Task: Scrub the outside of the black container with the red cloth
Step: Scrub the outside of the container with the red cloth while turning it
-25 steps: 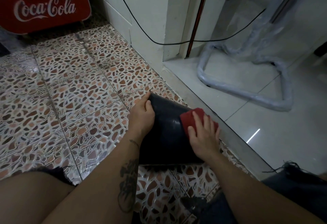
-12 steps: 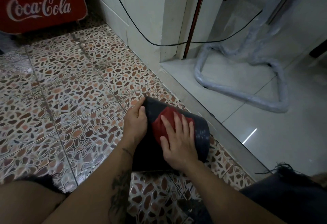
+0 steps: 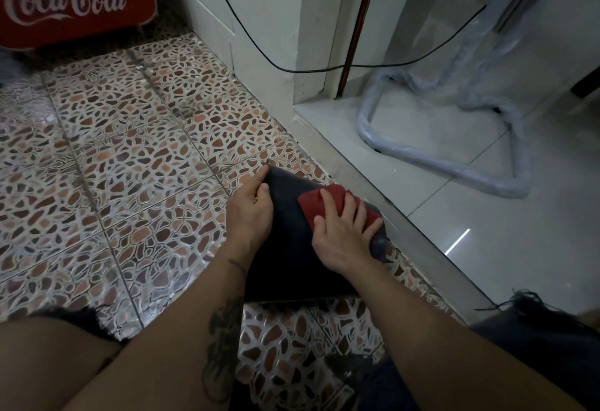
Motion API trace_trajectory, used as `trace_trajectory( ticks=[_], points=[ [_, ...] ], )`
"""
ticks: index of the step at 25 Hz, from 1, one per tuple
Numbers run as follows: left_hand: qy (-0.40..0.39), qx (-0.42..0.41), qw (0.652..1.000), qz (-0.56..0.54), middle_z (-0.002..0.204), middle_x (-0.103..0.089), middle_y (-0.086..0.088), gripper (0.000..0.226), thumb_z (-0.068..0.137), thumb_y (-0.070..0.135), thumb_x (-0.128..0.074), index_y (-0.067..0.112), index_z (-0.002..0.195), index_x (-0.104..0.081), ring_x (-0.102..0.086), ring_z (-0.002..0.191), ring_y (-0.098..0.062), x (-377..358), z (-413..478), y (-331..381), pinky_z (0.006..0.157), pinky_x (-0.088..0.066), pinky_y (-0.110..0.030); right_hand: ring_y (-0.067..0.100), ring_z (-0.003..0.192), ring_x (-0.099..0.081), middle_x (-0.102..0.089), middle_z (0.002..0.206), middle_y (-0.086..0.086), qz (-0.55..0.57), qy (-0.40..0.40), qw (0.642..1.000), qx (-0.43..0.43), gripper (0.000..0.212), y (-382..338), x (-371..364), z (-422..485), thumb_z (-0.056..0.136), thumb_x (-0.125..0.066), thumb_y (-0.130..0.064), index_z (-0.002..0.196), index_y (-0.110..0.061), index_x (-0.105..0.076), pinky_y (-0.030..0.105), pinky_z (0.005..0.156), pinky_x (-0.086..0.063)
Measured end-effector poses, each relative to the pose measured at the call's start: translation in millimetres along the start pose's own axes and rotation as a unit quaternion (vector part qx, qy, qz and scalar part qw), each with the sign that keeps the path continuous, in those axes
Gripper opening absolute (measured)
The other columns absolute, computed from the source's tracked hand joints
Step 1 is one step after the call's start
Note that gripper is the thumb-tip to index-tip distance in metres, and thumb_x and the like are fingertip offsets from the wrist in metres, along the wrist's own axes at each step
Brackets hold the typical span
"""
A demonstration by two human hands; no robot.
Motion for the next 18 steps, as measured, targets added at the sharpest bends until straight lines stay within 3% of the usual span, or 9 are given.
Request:
trace_trajectory(
  ticks=[5, 8, 14, 18],
  points=[
    [-0.004, 0.014, 1.0, -0.024, 0.135, -0.065, -0.003, 0.049, 0.092, 0.035, -0.042, 0.034, 0.137, -0.06, -0.058, 0.124, -0.018, -2, -1, -9, 0.112, -0.043, -0.039, 0.036, 0.151, -0.01, -0.014, 0.166, 0.009, -0.005, -0.122, 0.989, -0.077, 0.06, -14, 19, 56, 0.097, -0.019, -0.043, 0.157, -0.038, -0.018, 0.073, 0.113, 0.003],
    [-0.001, 0.04, 0.998, -0.05, 0.138, -0.062, 0.0, 0.047, 0.092, 0.035, -0.042, 0.038, 0.135, -0.062, -0.056, 0.127, -0.016, -6, 2, -13, 0.115, -0.039, -0.038, 0.037, 0.15, -0.018, -0.02, 0.165, 0.01, -0.013, -0.148, 0.984, -0.101, 0.062, -9, 25, 71, 0.097, -0.018, -0.042, 0.158, -0.033, -0.021, 0.071, 0.114, -0.001],
    [-0.023, 0.047, 0.998, -0.026, 0.141, -0.06, 0.004, 0.046, 0.096, 0.032, -0.039, 0.036, 0.137, -0.06, -0.055, 0.128, -0.016, -13, 9, -7, 0.114, -0.04, -0.039, 0.033, 0.152, -0.013, -0.018, 0.166, 0.008, -0.012, -0.049, 0.998, -0.029, 0.058, -6, 13, 46, 0.098, -0.024, -0.043, 0.156, -0.037, -0.022, 0.071, 0.115, 0.005],
    [-0.043, 0.045, 0.998, 0.012, 0.145, -0.057, 0.0, 0.044, 0.1, 0.027, -0.038, 0.032, 0.139, -0.059, -0.052, 0.131, -0.021, -15, 18, 8, 0.116, -0.035, -0.036, 0.033, 0.153, 0.018, 0.014, 0.169, 0.008, -0.014, 0.023, 0.996, 0.087, 0.073, -11, -13, -47, 0.096, -0.033, -0.045, 0.158, -0.039, 0.007, 0.065, 0.115, 0.018]
  ],
)
Point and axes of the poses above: each hand's wrist, its own z-axis towards the middle knuckle, its own x-axis out of the back of the hand, y = z × x, the point moved 7 cm from there along z, towards the middle knuckle
